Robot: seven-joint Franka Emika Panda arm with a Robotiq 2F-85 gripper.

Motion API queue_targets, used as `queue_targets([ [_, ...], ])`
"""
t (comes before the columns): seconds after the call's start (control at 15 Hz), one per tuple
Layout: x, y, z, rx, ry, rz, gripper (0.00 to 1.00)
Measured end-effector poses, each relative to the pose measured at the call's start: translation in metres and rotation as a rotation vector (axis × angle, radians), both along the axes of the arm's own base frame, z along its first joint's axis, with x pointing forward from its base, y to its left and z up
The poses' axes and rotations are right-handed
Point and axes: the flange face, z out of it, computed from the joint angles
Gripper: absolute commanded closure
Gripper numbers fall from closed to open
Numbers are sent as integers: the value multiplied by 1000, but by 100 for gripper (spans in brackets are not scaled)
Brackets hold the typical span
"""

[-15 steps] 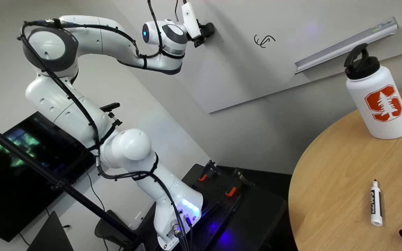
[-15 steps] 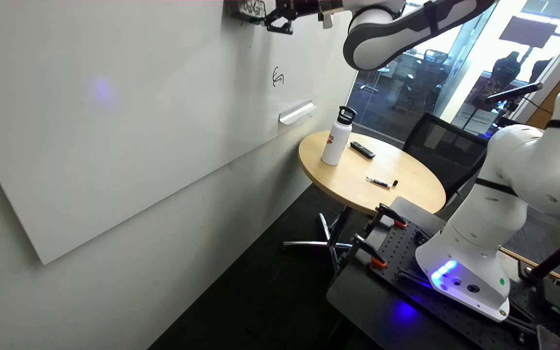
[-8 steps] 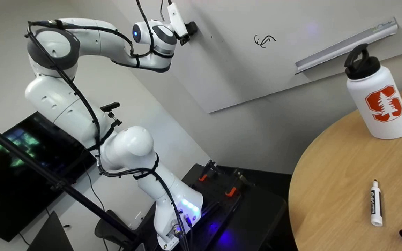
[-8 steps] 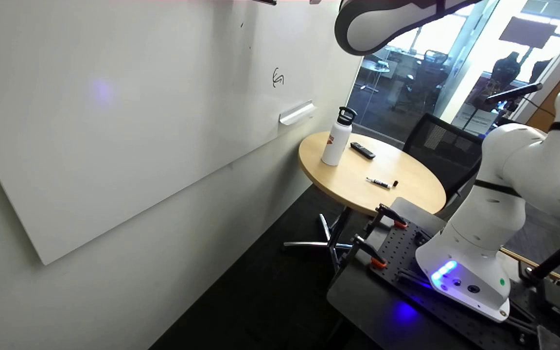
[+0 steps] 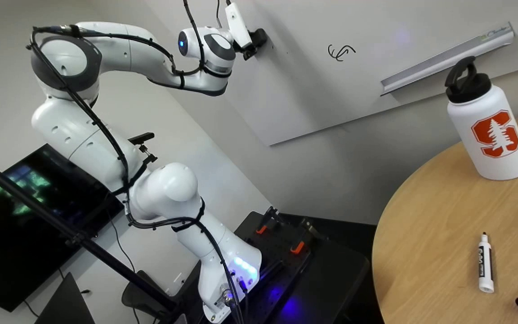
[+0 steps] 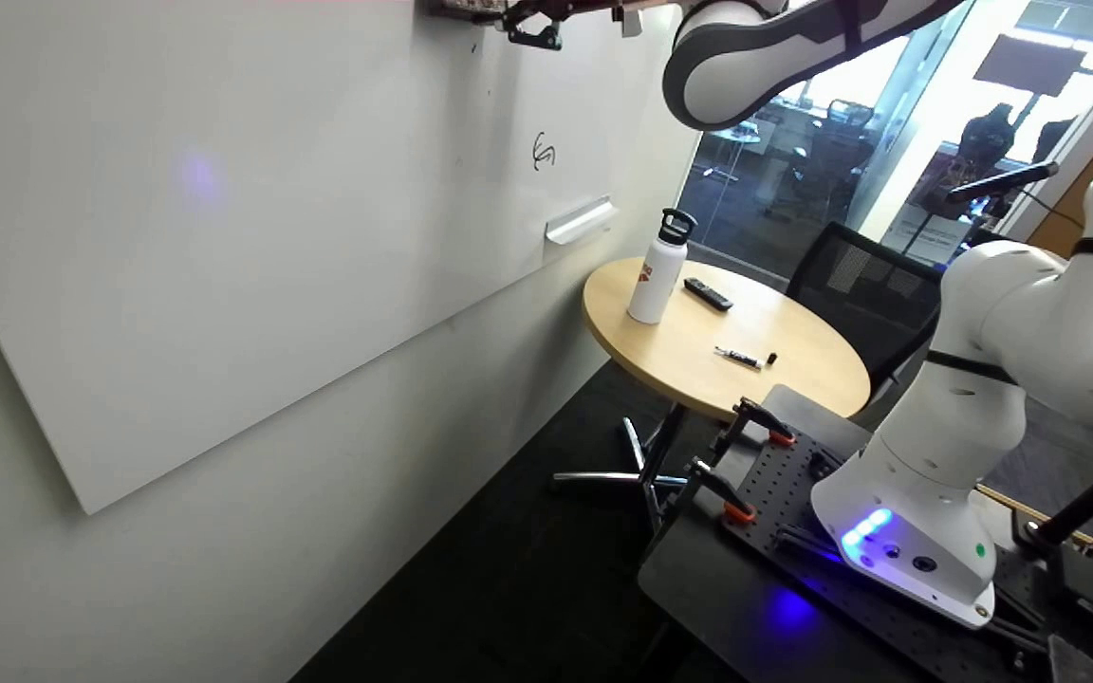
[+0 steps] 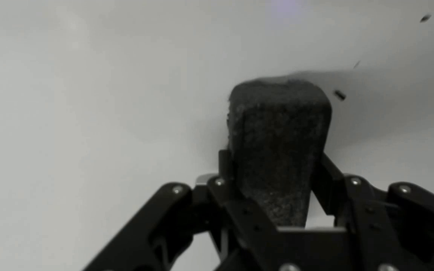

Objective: Use the duster to erase the left writings on the white board

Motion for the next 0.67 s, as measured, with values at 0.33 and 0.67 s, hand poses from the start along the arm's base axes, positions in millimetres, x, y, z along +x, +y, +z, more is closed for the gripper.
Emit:
queue_targets([
  [0.33, -5, -80, -62, -89, 115, -92, 72],
  [0.67, -39, -152, -122, -189, 237, -121, 72],
])
